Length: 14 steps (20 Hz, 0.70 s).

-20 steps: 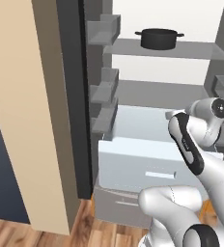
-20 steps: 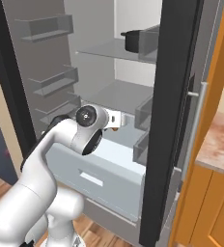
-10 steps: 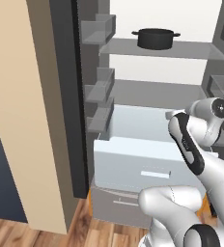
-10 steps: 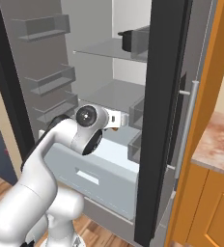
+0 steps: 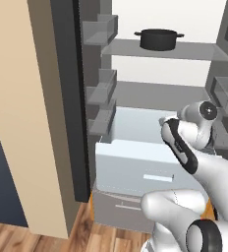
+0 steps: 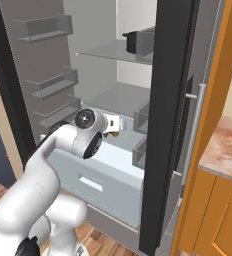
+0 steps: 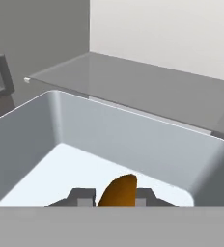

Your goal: Place the avocado and mushroom inside the fridge drawer. Close the drawer after placing the vegetables.

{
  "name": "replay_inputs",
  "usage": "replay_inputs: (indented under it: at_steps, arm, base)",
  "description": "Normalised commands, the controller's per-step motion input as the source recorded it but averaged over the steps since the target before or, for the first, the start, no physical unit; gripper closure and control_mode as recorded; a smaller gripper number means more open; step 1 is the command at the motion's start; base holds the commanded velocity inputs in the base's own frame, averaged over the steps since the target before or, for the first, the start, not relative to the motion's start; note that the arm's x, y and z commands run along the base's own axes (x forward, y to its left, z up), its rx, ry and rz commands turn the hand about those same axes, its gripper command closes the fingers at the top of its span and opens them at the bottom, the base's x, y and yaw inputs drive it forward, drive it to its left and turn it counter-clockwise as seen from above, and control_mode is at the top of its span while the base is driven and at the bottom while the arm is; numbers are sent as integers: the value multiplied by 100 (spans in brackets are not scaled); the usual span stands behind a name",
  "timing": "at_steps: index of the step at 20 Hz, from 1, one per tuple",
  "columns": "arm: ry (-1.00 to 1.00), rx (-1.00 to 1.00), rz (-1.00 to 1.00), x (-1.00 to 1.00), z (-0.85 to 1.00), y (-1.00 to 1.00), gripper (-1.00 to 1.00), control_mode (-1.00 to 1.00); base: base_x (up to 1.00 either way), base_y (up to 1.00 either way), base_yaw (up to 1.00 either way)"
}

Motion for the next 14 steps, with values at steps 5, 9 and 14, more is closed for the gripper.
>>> replay_inputs:
  at_steps: [5, 9, 14]
  arm:
    - [19, -9, 0, 72, -48, 51, 100, -100]
    - [23, -10, 0, 65, -47, 37, 100, -100]
    - [14, -4, 2, 44, -57, 5, 100, -100]
  base:
    - [0, 0, 0]
    - [0, 0, 0]
    - [0, 0, 0]
